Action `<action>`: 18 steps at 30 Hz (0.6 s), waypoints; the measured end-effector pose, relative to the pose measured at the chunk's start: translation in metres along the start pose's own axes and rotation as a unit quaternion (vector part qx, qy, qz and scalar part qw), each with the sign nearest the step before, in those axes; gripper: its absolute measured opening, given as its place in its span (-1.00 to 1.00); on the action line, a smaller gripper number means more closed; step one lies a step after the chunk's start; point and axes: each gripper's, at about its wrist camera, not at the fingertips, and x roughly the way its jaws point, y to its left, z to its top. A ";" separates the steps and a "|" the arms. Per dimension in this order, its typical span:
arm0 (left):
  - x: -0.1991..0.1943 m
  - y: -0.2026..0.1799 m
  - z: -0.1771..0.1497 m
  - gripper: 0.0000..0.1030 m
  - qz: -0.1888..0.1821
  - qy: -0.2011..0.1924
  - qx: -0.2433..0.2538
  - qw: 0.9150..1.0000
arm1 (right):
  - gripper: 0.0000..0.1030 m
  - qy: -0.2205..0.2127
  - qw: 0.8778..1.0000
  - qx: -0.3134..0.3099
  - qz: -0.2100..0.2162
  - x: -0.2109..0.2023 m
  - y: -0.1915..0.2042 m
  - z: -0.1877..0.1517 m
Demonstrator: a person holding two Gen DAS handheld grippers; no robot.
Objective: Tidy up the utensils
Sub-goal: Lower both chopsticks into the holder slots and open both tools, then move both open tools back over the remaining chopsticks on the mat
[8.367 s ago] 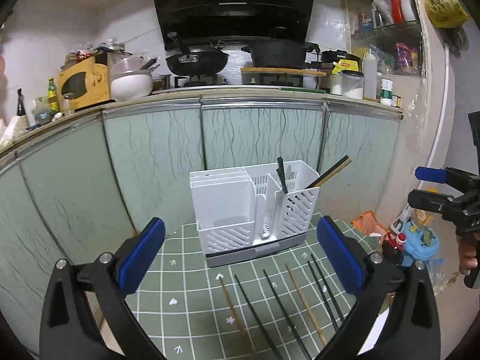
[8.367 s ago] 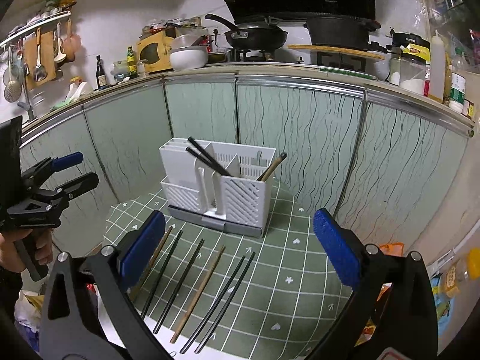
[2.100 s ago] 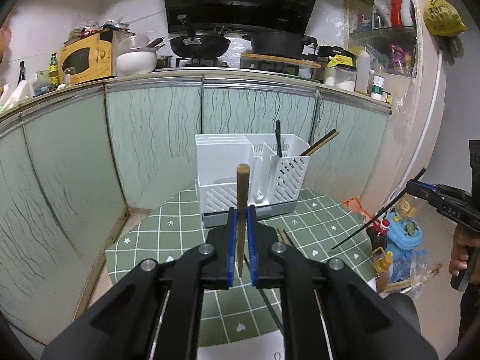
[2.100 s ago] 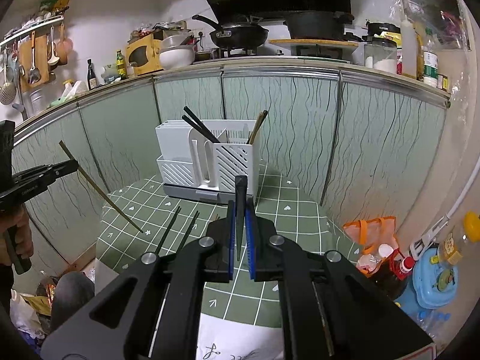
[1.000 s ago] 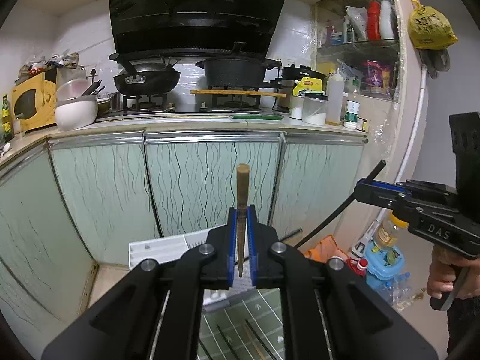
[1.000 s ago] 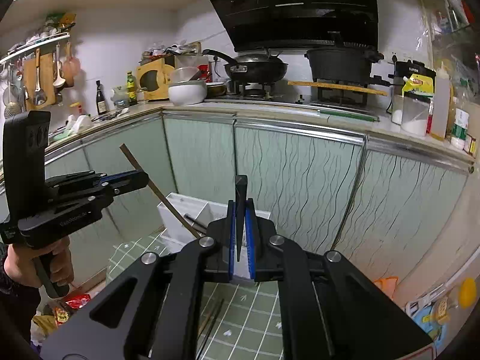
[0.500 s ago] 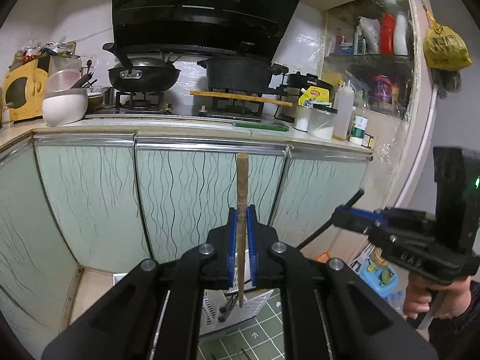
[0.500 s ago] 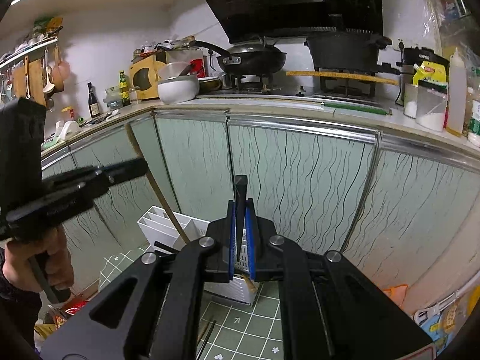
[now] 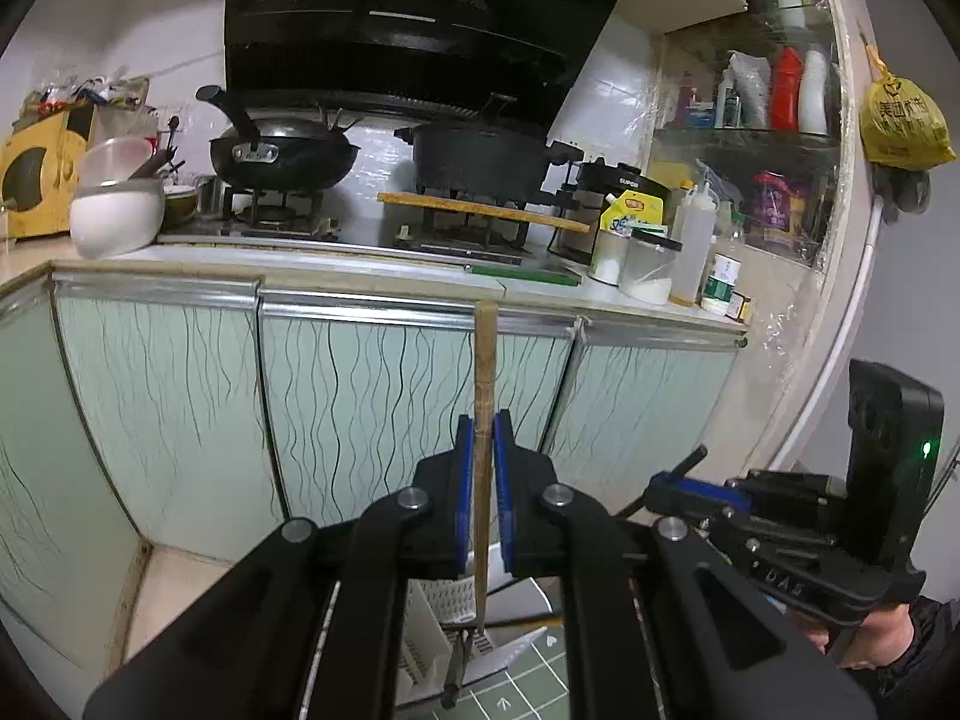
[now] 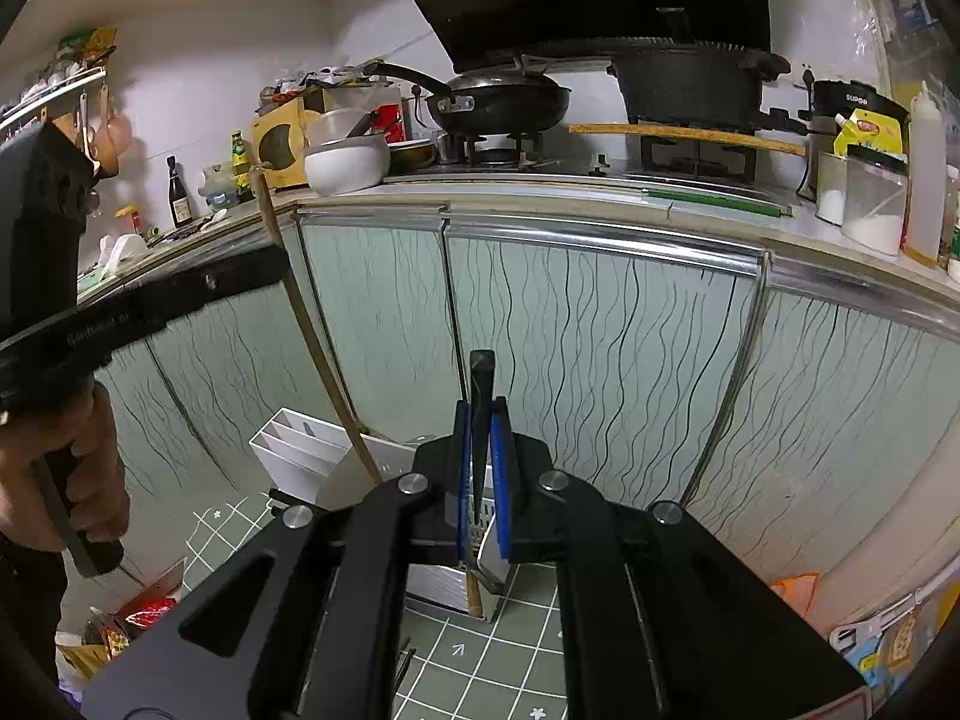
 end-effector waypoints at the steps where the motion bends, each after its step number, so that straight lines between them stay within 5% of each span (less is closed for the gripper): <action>1: 0.002 -0.001 0.001 -0.87 -0.003 0.000 0.003 1.000 | -0.88 0.001 1.000 -0.001 -0.001 0.002 -0.001 -0.001; 11: 0.043 0.000 -0.036 -0.84 -0.008 0.036 0.041 0.998 | -0.88 0.029 1.000 -0.002 0.005 0.030 -0.007 -0.014; 12: 0.045 0.000 -0.040 -0.68 -0.005 0.040 0.044 0.998 | -0.83 0.034 0.999 -0.004 -0.002 0.033 -0.009 -0.017; 13: 0.048 0.000 -0.044 -0.13 0.003 0.046 0.048 0.998 | -0.74 0.037 0.999 -0.003 -0.003 0.033 -0.009 -0.018; 14: 0.047 0.001 -0.049 0.25 0.022 0.046 0.053 0.997 | -0.45 0.038 0.999 -0.001 0.000 0.032 -0.011 -0.020; 15: 0.045 0.000 -0.051 0.85 0.037 0.042 0.057 0.997 | 0.04 0.037 0.999 0.001 -0.004 0.029 -0.013 -0.022; 16: 0.040 0.000 -0.054 0.85 0.048 0.033 0.062 0.996 | 0.32 0.035 0.999 0.000 -0.014 0.026 -0.013 -0.023; 18: 0.031 -0.001 -0.057 0.85 0.049 0.029 0.072 0.996 | 0.43 0.029 0.999 -0.003 -0.021 0.016 -0.013 -0.026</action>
